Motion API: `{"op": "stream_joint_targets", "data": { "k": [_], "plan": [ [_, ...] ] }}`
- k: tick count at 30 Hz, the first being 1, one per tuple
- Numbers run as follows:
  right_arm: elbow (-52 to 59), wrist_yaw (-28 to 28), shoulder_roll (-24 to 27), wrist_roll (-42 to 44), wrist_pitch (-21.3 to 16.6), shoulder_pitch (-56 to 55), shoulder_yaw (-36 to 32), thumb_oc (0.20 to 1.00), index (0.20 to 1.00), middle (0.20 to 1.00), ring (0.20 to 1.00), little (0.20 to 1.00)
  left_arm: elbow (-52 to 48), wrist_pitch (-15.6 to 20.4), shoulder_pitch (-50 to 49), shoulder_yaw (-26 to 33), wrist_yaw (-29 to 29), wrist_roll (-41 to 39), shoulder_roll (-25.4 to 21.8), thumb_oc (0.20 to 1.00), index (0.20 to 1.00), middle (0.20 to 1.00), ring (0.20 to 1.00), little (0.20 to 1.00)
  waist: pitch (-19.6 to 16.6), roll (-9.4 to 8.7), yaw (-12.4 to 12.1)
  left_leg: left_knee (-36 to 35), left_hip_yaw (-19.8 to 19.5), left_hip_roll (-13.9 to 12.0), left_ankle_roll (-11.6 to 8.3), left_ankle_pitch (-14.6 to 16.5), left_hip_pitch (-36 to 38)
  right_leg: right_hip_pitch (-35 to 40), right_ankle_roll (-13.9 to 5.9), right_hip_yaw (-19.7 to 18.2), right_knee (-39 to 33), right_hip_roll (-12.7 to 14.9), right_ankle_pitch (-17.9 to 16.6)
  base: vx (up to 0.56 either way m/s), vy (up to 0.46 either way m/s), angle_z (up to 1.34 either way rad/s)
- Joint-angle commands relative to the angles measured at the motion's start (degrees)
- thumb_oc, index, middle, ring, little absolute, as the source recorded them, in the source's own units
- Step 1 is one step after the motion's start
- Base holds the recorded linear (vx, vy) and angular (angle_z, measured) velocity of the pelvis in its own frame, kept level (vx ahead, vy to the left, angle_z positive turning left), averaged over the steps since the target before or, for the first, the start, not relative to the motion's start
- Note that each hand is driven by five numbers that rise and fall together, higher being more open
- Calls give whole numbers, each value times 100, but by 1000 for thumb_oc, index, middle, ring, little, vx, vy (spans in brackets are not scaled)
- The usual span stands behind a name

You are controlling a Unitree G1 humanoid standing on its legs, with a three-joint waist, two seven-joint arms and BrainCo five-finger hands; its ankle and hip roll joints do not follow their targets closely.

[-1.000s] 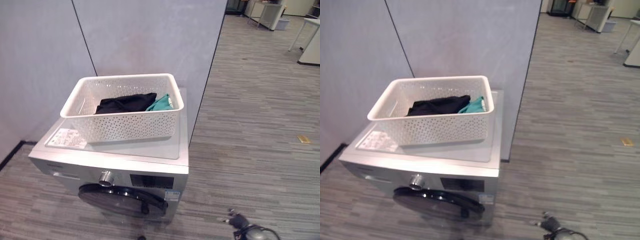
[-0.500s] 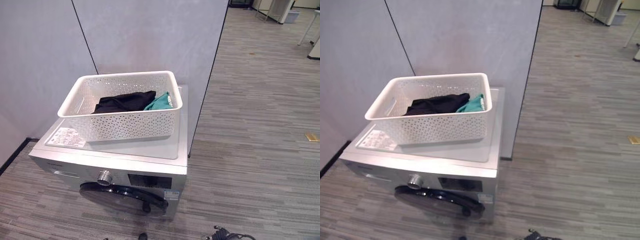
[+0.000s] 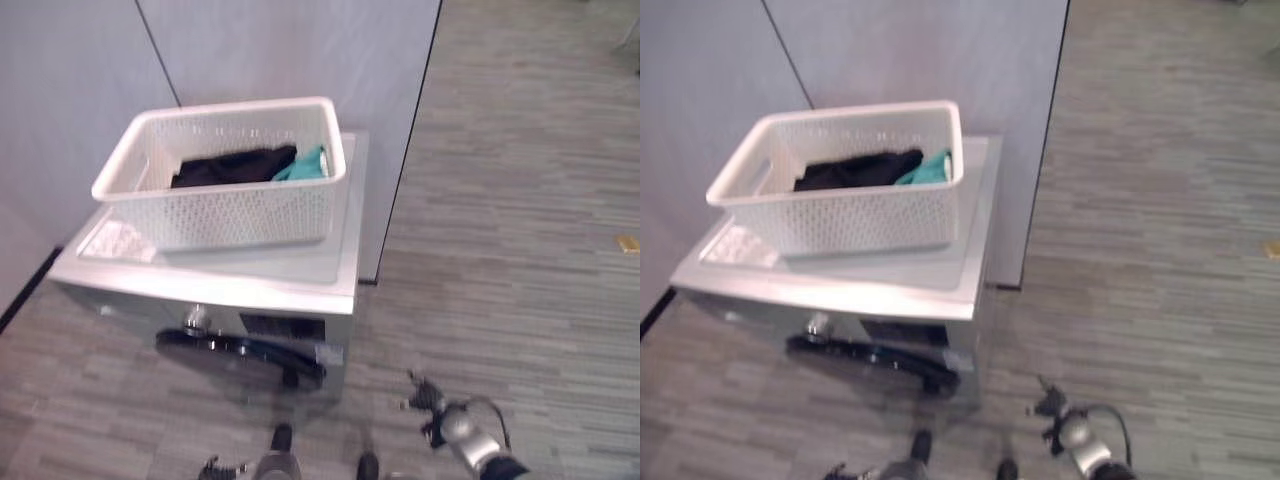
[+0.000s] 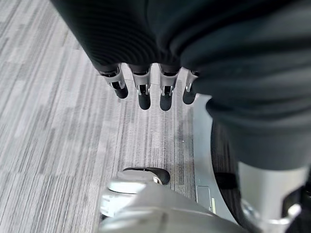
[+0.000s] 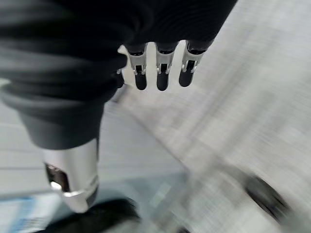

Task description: Grab the laundry basket,head to the washer,open it,put in the laundry and shut it.

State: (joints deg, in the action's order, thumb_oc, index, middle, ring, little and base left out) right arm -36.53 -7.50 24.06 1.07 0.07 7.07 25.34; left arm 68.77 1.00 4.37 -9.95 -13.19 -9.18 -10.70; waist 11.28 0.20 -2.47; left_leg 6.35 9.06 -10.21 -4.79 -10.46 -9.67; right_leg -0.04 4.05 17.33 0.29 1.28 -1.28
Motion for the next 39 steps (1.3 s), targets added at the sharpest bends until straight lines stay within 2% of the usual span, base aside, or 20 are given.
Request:
{"op": "stream_joint_targets", "data": {
  "k": [1, 2, 6, 8, 9, 10, 14, 16, 18, 19, 20, 21, 22, 24, 26, 31, 32, 33, 37, 39],
  "plan": [
    [151, -204, -43, 46, -242, 58, -292, 1000, 1000, 1000, 1000, 1000, -220, 201, 326, -197, -201, -119, 52, 1000, 1000, 1000, 1000, 1000, -33, -242, 322, 763, 760, -472, -123, 1212, 112, 119, -778, -140, -529, 435, 540, -249, -102, 210],
    [364, -240, 59, 5, -211, -151, -402, 1000, 1000, 1000, 1000, 1000, -285, 168, 471, -389, -200, 59, 152, 1000, 1000, 1000, 1000, 1000, -46, -250, 461, 1549, 1065, -585, -87, 1582, 324, 83, -692, 203, -529, 481, 493, -196, -63, 173],
    [350, -227, -7, 65, -174, -401, -563, 1000, 1000, 1000, 1000, 1000, -498, 122, 565, -731, -148, 431, 220, 1000, 1000, 1000, 1000, 1000, -102, -196, 536, 2301, 679, -528, -105, 1852, 741, 109, -597, 519, -529, 490, 466, -122, 11, 92],
    [350, -186, -28, 22, -149, -510, -575, 1000, 1000, 1000, 1000, 1000, -547, 81, 543, -865, -70, 566, 243, 1000, 1000, 1000, 1000, 1000, -216, -92, 619, 1729, 483, -387, -145, 2014, 1347, 82, -648, 656, -529, 449, 449, -62, 182, 65],
    [415, -132, -70, 38, -160, -547, -574, 1000, 1000, 1000, 1000, 1000, -674, 38, 565, -940, -37, 616, 303, 1000, 1000, 1000, 1000, 1000, -332, -38, 642, 839, 227, -49, -26, 2469, 1713, -69, -759, 646, -529, 486, 347, -103, 287, 36],
    [420, -122, -85, 51, -185, -563, -587, 1000, 1000, 1000, 1000, 1000, -705, 43, 592, -952, -22, 588, 315, 1000, 1000, 1000, 1000, 1000, -342, -46, 640, 523, 132, 78, 2, 2569, 1771, -125, -792, 669, -514, 530, 280, -84, 228, 26],
    [467, -42, -68, 27, -224, -502, -594, 1000, 1000, 1000, 1000, 1000, -877, 48, 532, -988, 37, 583, 303, 1000, 1000, 1000, 1000, 1000, -334, -55, 628, -37, 147, 252, 60, 2527, 1895, -305, -904, 735, -476, 682, 99, -140, 176, 69],
    [437, -48, -47, 15, -263, -282, -601, 1000, 1000, 1000, 1000, 1000, -1081, 72, 467, -968, 44, 590, 230, 1000, 1000, 1000, 1000, 1000, -285, -79, 522, -244, 121, 418, 149, 2504, 1905, -415, -1010, 763, -443, 817, -76, -177, 206, 22],
    [323, -122, 20, -116, -263, 308, -548, 1000, 1000, 1000, 1000, 1000, -1339, 128, 303, -976, 87, 675, 94, 1000, 1000, 1000, 1000, 1000, -147, -122, 349, -311, 147, 630, 321, 2549, 1863, -624, -1206, 775, -282, 1089, -321, -166, 176, -8],
    [210, -234, 114, -338, -220, 648, -494, 1000, 1000, 1000, 1000, 1000, -1460, 182, 196, -1031, 106, 782, 49, 1000, 1000, 1000, 1000, 1000, -79, -107, 296, -266, 72, 763, 455, 2621, 1824, -686, -1315, 564, -244, 1236, -414, -175, 106, 3],
    [129, -258, 176, -428, -190, 815, -484, 1000, 1000, 1000, 1000, 1000, -1497, 196, 185, -1060, 117, 803, 26, 1000, 1000, 1000, 1000, 1000, -3, -165, 339, -249, 54, 864, 506, 2510, 1727, -834, -1328, 349, -153, 1389, -535, -175, 93, -13],
    [40, -309, 239, -481, -153, 987, -500, 1000, 1000, 1000, 1000, 1000, -1559, 213, 167, -1079, 145, 801, -2, 1000, 1000, 1000, 1000, 1000, 41, -148, 377, -229, -35, 895, 558, 2499, 1646, -980, -1395, -148, -16, 1415, -534, -250, 34, 30],
    [-215, -347, 370, -593, -103, 1375, -481, 1000, 1000, 1000, 1000, 1000, -1855, 281, 97, -1125, 245, 731, -113, 1000, 1000, 1000, 1000, 1000, 156, -105, 296, -202, -160, 991, 637, 2441, 1453, -997, -1415, -892, 63, 1466, -506, -288, 14, 38],
    [-472, -453, 366, -590, -118, 1827, -454, 1000, 1000, 1000, 1000, 1000, -2162, 351, 50, -1139, 335, 605, -222, 1000, 1000, 1000, 1000, 1000, 349, -149, 79, 189, -201, 1132, 608, 2419, 965, -1012, -1443, -631, -54, 1739, -599, -279, -49, 35],
    [-533, -482, 368, -560, -120, 1875, -474, 1000, 1000, 1000, 1000, 1000, -2211, 352, 53, -1148, 333, 559, -238, 1000, 1000, 1000, 1000, 1000, 393, -126, 57, 259, -284, 1134, 566, 2388, 830, -1065, -1427, -652, -14, 1740, -572, -104, -63, 31],
    [-931, -645, 415, -212, -179, 2291, -619, 1000, 1000, 1000, 1000, 1000, -2630, 448, -47, -1318, 489, 403, -374, 1000, 1000, 1000, 1000, 1000, 618, 144, 23, 264, -630, 1203, 451, 2104, 293, -1256, -1367, -497, -20, 1823, -642, -113, -35, 52],
    [-932, -645, 415, -212, -179, 2291, -619, 1000, 1000, 1000, 1000, 1000, -2629, 448, -47, -1318, 489, 403, -374, 1000, 1000, 1000, 1000, 1000, 615, 144, 25, 265, -632, 1203, 451, 2104, 289, -1258, -1367, -495, -19, 1824, -642, -106, -11, 33],
    [-948, -683, 459, -159, -214, 2379, -623, 1000, 1000, 1000, 1000, 1000, -2633, 477, -30, -1323, 478, 303, -372, 1000, 1000, 1000, 1000, 1000, 711, 259, -2, 275, -690, 1199, 412, 2041, 122, -1345, -1341, -476, -21, 1821, -641, -61, -8, 36],
    [-1233, -794, 609, -60, -313, 2813, -595, 1000, 1000, 1000, 1000, 1000, -2768, 596, -32, -1342, 455, 76, -388, 1000, 1000, 1000, 1000, 1000, 833, 437, -81, 202, -758, 1214, 383, 1857, -135, -1563, -1317, -477, -31, 1841, -667, -71, -8, 12],
    [-1281, -837, 656, -59, -325, 2920, -570, 1000, 1000, 1000, 1000, 1000, -2734, 615, 8, -1338, 430, 12, -380, 1000, 1000, 1000, 1000, 1000, 858, 465, -94, 162, -762, 1205, 368, 1812, -177, -1602, -1311, -479, -44, 1836, -666, -41, -16, 11]
  ]
}}
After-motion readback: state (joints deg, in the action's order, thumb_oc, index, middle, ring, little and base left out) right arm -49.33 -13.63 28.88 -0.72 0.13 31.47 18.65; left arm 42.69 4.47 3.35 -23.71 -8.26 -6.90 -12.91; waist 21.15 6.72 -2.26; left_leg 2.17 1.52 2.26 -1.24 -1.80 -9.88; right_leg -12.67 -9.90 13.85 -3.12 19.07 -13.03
